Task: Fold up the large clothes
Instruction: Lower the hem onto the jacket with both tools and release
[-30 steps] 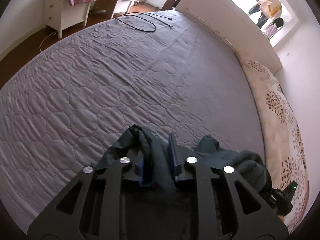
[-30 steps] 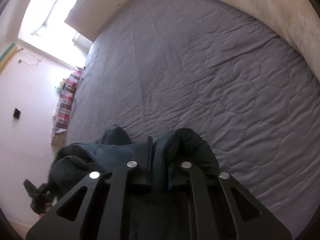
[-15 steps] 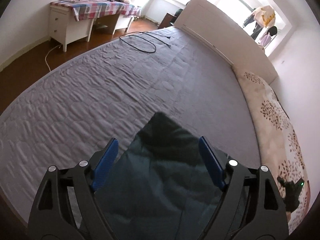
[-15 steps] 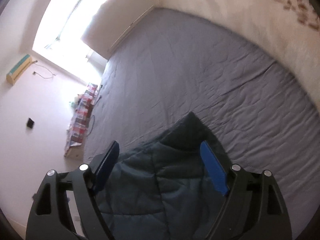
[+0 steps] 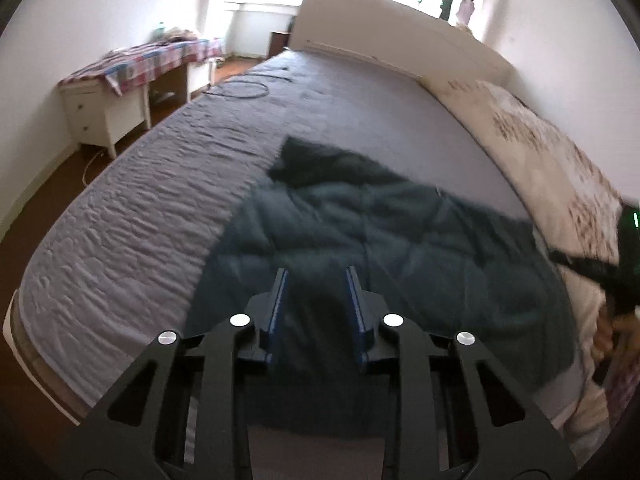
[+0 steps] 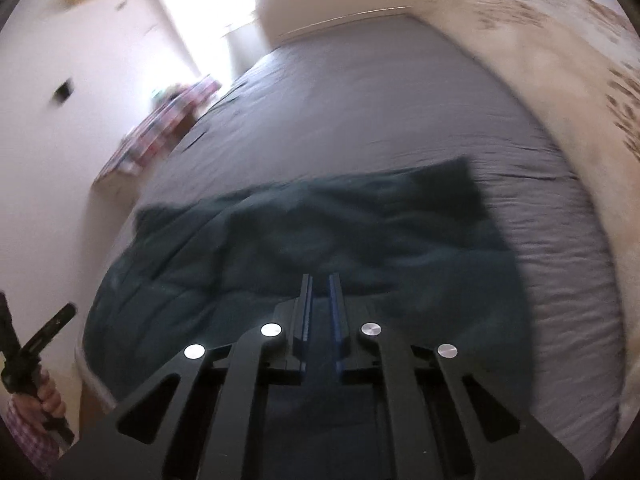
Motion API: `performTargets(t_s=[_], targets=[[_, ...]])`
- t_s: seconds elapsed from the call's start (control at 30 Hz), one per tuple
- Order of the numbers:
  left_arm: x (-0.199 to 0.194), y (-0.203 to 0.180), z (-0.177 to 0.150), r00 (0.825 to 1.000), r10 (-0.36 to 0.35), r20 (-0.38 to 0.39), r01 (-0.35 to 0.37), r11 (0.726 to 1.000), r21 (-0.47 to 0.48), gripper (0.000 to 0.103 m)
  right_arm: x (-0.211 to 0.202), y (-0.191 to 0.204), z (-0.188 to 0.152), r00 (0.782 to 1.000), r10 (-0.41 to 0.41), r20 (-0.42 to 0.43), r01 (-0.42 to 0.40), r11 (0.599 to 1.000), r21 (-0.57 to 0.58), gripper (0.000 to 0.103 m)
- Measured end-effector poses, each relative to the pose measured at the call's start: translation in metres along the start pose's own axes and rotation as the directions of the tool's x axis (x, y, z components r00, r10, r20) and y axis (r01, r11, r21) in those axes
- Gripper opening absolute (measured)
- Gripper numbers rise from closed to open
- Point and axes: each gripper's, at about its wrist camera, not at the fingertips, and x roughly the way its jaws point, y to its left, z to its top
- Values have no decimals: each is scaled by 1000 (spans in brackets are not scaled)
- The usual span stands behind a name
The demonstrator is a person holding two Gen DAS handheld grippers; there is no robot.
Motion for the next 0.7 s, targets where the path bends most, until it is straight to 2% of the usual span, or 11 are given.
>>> performTargets(t_s=[0.13, 0.3, 0.4, 0.5, 0.7], targets=[[13, 0, -20, 998, 51, -41, -50, 999, 20, 28, 40, 55, -1, 997, 29, -70, -35, 996, -81, 10], [30, 21, -34, 993, 87, -75, -89, 996, -25, 28, 94, 88, 19, 995, -5, -104, -4, 996, -91, 10], [32, 21, -40, 993, 91, -74, -92, 996, -15, 28, 133, 90, 33, 986, -72, -153, 58, 994, -88, 10], [35, 18, -46, 993, 100, -64, -99, 995, 17, 28, 166, 85, 37, 973, -112, -203, 98, 992, -77, 4], [39, 19, -51, 993, 97, -65, -96, 995, 19, 28, 187, 77, 39, 972, -84, -218, 75, 996, -49, 0]])
